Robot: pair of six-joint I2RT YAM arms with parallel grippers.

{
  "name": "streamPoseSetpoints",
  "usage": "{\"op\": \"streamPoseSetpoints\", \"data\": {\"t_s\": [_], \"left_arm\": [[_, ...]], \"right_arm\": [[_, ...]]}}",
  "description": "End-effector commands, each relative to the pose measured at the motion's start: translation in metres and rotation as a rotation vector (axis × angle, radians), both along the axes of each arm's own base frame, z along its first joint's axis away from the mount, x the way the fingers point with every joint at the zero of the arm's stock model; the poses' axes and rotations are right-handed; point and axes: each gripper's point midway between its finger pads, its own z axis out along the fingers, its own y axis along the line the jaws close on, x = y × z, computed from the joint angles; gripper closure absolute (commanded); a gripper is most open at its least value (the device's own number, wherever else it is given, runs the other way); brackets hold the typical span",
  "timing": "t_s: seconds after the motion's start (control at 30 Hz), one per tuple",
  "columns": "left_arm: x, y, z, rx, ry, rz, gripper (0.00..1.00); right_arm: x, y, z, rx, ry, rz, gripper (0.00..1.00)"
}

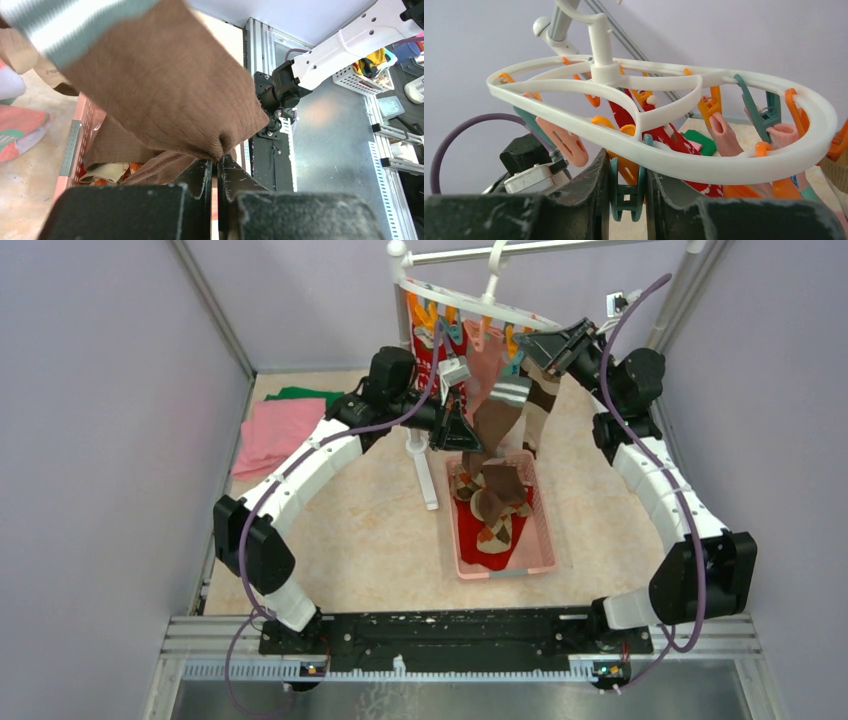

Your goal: Remove the socks clipped to the hanger

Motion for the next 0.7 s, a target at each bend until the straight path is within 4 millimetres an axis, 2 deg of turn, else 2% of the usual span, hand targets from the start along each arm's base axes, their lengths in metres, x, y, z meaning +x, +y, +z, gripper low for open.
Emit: {"op": "streamPoseSetpoints", "data": {"t_s": [0.0,0.13,0.23,0.27,0.3,0.4,0.47,0.5,0.57,0.67], "left_arm": [[-0.012,0.005,0.021,-0.041,-0.049,-0.018,1.0],[-0.006,0.004,0.007,-0.025,-0.043,0.004,1.0],[-0.009,-0.001,-0.013,-0.008,-0.005,-0.008,1.0],[-0.01,-0.003,-0.02,0.002,0.005,-0.014,1.0],[-0.012,-0.007,-0.027,0.013,0.012,-0.022,1.0],[-0.011,-0.015,-0.042,0.037,0.015,-0.033,1.0],[-0.007,-0.019,-0.049,0.048,0.013,-0.033,1.0],[-0.005,-0.02,-0.051,0.053,0.014,-0.03,1.0],[-0.002,-0.024,-0.055,0.056,-0.012,-0.036,1.0],[0.0,-0.03,-0.062,0.068,-0.039,-0.042,0.91]], "right_arm": [[-0.008,-0.005,0.038,0.005,-0.1,-0.021,0.87],[-0.008,-0.01,0.039,-0.016,-0.098,-0.06,1.0],[-0.008,-0.009,0.038,-0.029,-0.092,-0.058,1.0],[-0.008,-0.008,0.037,-0.035,-0.086,-0.052,0.97],[-0.009,-0.007,0.035,-0.042,-0.079,-0.044,0.9],[-0.01,-0.007,0.022,-0.076,-0.049,-0.04,0.58],[-0.014,-0.012,0.009,-0.125,-0.037,-0.076,0.45],[-0.02,-0.016,0.006,-0.148,-0.039,-0.102,0.4],[-0.025,-0.024,-0.014,-0.21,-0.015,-0.152,0.31],[-0.028,-0.044,-0.048,-0.327,0.024,-0.264,0.25]]}}
